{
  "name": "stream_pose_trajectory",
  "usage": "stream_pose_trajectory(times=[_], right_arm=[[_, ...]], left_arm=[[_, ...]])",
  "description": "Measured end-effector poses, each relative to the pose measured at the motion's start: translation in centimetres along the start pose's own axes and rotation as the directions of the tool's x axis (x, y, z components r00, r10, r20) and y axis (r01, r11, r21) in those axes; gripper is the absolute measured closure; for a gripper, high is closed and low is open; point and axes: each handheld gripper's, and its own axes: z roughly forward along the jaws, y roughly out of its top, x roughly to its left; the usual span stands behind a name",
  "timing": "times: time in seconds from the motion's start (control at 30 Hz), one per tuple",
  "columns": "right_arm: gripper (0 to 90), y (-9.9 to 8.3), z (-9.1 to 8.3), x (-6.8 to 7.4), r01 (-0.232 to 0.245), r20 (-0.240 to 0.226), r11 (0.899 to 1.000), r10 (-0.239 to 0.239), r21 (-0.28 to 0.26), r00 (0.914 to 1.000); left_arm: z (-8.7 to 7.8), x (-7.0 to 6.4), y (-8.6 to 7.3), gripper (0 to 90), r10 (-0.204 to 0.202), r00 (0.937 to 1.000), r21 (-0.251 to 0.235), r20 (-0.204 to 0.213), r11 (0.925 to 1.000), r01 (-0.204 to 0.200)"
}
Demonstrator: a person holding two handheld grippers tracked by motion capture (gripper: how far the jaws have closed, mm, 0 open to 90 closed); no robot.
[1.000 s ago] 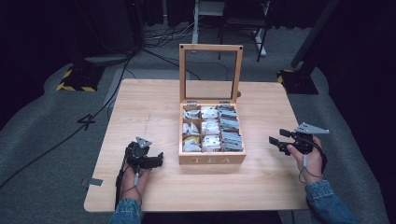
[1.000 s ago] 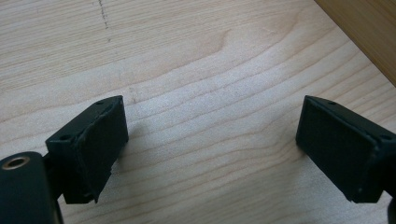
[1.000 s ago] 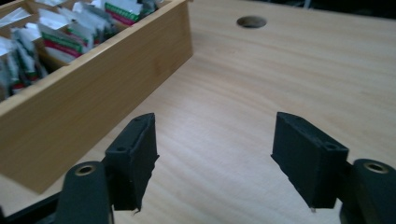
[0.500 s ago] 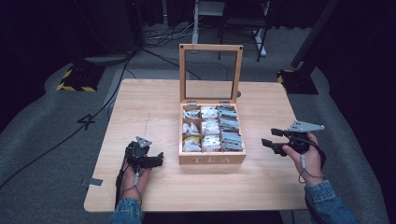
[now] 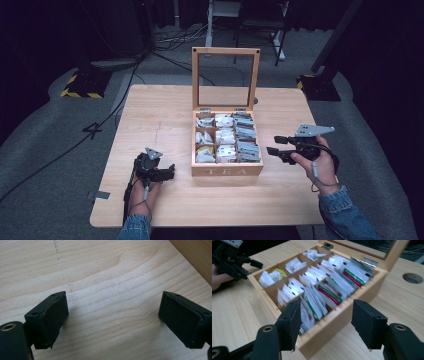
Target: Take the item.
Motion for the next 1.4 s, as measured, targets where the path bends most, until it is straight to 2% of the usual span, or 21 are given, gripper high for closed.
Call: stream_pose_trajectory(times=[0.17, 0.23, 0.3, 0.43, 0.47, 0.53, 0.6, 0.83, 0.97, 1.07, 1.13, 1.27, 1.4], right_arm=[[49.5, 1.7, 2.4, 1.5, 0.041, -0.090, 0.999, -0.040, 0.002, 0.9951], [50.3, 1.8, 2.7, 1.8, 0.051, -0.099, 0.999, -0.050, 0.004, 0.9938], [50.1, 2.3, 4.1, 2.8, 0.081, -0.127, 0.997, -0.079, 0.012, 0.9888], [50.1, 2.5, 5.3, 3.5, 0.096, -0.130, 0.995, -0.091, 0.026, 0.9873], [50.9, 2.7, 6.1, 4.0, 0.107, -0.155, 0.994, -0.102, 0.028, 0.9827], [52.2, 2.8, 6.3, 4.2, 0.113, -0.165, 0.993, -0.106, 0.030, 0.9805], [59.3, 3.0, 7.3, 4.7, 0.116, -0.199, 0.992, -0.104, 0.050, 0.9745], [67.1, 3.3, 9.1, 4.9, 0.120, -0.210, 0.986, -0.094, 0.114, 0.9732], [67.2, 3.2, 10.1, 5.0, 0.147, -0.210, 0.975, -0.111, 0.164, 0.9713], [67.8, 3.2, 10.4, 4.9, 0.150, -0.209, 0.973, -0.112, 0.175, 0.9714], [67.8, 3.2, 10.8, 4.9, 0.153, -0.224, 0.966, -0.105, 0.207, 0.9690], [67.7, 3.3, 11.2, 5.0, 0.158, -0.246, 0.964, -0.103, 0.215, 0.9637], [69.5, 3.4, 11.7, 5.2, 0.179, -0.245, 0.956, -0.120, 0.234, 0.9620]], left_arm=[[-0.3, -0.1, -0.3, 9.5, 0.004, 1.0000, -0.001, 0.000, 1.0000, -0.004], [-0.3, -0.2, -0.3, 9.5, 0.002, 1.0000, -0.003, 0.000, 1.0000, -0.002], [-0.3, -0.1, -0.3, 9.5, 0.002, 1.0000, -0.003, 0.000, 1.0000, -0.002], [-0.3, -0.1, -0.3, 9.4, 0.008, 1.0000, -0.001, 0.005, 1.0000, -0.008], [-0.2, -0.1, -0.2, 9.3, 0.004, 1.0000, -0.002, 0.006, 1.0000, -0.004], [-0.1, 0.0, -0.1, 9.3, 0.010, 0.9999, 0.000, 0.011, 0.9999, -0.010], [-0.1, 0.0, -0.1, 9.3, 0.010, 0.9999, -0.002, 0.010, 0.9999, -0.010], [0.2, 0.1, 0.2, 9.4, 0.014, 0.9998, -0.001, 0.013, 0.9999, -0.014], [0.3, 0.1, 0.3, 9.4, 0.016, 0.9998, -0.002, 0.013, 0.9999, -0.016], [0.3, 0.1, 0.3, 9.4, 0.016, 0.9998, -0.002, 0.012, 0.9999, -0.016], [0.3, 0.1, 0.3, 9.4, 0.016, 0.9998, -0.002, 0.012, 0.9999, -0.016], [0.3, 0.1, 0.3, 9.4, 0.016, 0.9998, -0.002, 0.012, 0.9999, -0.016], [0.3, 0.1, 0.3, 9.4, 0.016, 0.9998, -0.002, 0.012, 0.9999, -0.016]])
